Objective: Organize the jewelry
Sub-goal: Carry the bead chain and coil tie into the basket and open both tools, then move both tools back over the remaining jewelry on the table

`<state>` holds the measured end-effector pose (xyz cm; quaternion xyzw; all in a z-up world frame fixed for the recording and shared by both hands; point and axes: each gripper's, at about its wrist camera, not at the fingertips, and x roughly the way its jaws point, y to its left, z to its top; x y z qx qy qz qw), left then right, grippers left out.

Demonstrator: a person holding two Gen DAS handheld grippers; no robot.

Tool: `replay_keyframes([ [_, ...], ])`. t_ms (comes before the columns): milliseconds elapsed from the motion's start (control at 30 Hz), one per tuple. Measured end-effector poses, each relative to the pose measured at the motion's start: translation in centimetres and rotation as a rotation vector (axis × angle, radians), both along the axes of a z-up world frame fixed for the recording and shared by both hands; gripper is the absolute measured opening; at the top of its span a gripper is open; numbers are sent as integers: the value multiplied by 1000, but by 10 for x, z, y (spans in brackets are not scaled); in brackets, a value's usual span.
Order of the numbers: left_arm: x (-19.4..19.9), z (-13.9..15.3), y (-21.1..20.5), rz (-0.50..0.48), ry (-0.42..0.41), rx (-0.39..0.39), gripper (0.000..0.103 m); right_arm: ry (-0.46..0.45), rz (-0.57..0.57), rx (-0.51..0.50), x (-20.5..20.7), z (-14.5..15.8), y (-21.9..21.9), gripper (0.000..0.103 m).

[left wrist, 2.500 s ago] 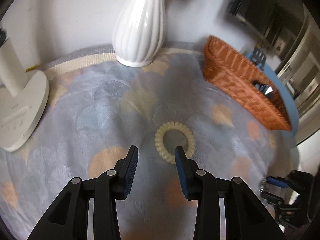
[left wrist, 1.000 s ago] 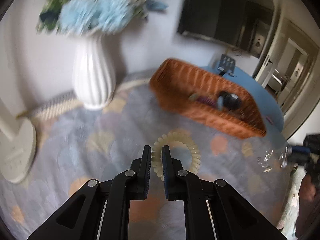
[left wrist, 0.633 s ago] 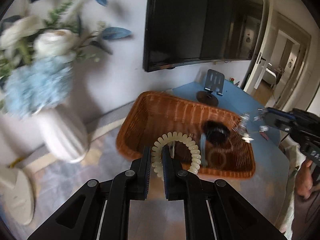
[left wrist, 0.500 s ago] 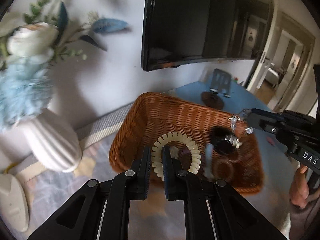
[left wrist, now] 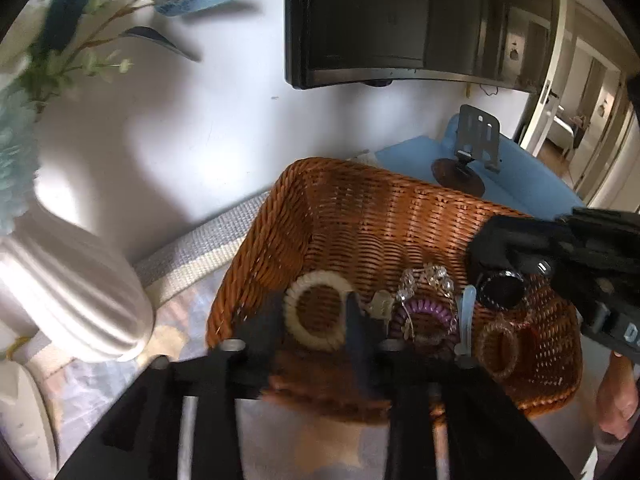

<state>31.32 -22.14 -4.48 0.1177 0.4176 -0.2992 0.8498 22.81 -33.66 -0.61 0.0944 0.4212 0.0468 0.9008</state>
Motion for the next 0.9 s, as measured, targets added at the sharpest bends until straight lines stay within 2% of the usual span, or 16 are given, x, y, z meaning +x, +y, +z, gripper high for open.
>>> replay_keyframes([
  [100, -18, 16, 19, 8, -13, -17, 40, -53, 25, -6, -37, 15, 9, 22],
  [167, -37, 27, 38, 5, -19, -29, 42, -96, 54, -12, -69, 26, 18, 38],
  [200, -49, 33, 49, 3, -28, -34, 43, -114, 66, -10, -83, 30, 22, 40],
  [267, -78, 44, 76, 10, -50, -45, 46, -153, 109, -10, -120, 37, 38, 42],
  [400, -129, 48, 126, 62, -72, -58, 46, -139, 180, -39, -169, 31, 76, 42],
  [600, -194, 10, 204, 155, 0, -111, 46, -12, 281, 36, -216, -24, 132, 42],
  [700, -215, -17, 219, 167, 26, -91, 46, 63, 314, 88, -226, -51, 154, 42],
  [767, -220, -31, 225, 173, 43, -105, 46, 108, 334, 134, -232, -67, 170, 42],
  [900, -222, -48, 237, 179, 73, -166, 46, 147, 326, 85, -234, -84, 194, 42],
])
